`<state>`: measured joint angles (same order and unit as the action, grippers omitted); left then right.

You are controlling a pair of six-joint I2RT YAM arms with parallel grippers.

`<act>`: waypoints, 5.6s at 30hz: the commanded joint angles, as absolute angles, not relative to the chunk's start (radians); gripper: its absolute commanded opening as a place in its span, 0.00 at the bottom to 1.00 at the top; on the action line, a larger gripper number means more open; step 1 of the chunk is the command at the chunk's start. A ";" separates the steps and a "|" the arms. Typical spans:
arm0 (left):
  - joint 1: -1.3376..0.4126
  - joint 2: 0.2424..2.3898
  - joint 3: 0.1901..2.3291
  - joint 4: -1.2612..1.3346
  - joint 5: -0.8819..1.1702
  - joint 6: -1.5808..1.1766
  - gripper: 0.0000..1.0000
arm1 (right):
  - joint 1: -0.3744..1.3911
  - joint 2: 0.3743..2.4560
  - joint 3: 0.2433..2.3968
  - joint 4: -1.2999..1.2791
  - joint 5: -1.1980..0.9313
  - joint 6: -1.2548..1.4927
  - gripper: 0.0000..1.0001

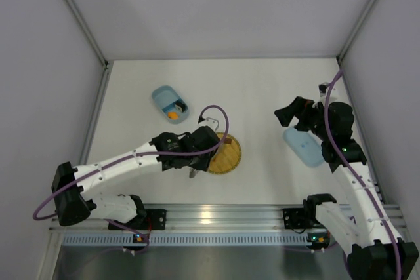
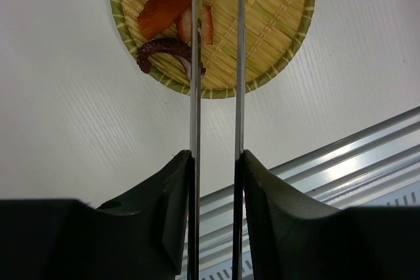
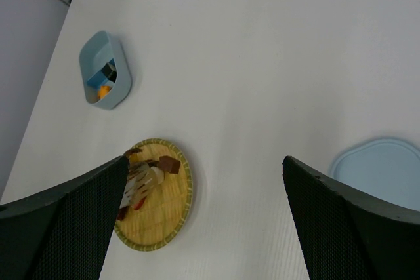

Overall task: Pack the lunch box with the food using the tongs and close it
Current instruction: Pick up the fake food from the plate, then place the fake food in the packing box, then pick up the fake food from the plate.

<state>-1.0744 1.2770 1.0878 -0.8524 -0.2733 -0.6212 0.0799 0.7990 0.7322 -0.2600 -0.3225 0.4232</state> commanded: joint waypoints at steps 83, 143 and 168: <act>-0.454 1.204 1.088 -0.684 -0.264 -0.451 0.46 | 0.064 0.793 0.730 -0.221 -0.333 0.407 0.99; -1.049 1.336 1.152 -0.792 -0.319 -0.594 0.49 | 0.063 0.759 0.726 -0.253 -0.321 0.399 1.00; -1.049 1.382 1.115 -0.735 -0.259 -0.581 0.48 | 0.064 0.765 0.721 -0.250 -0.319 0.394 1.00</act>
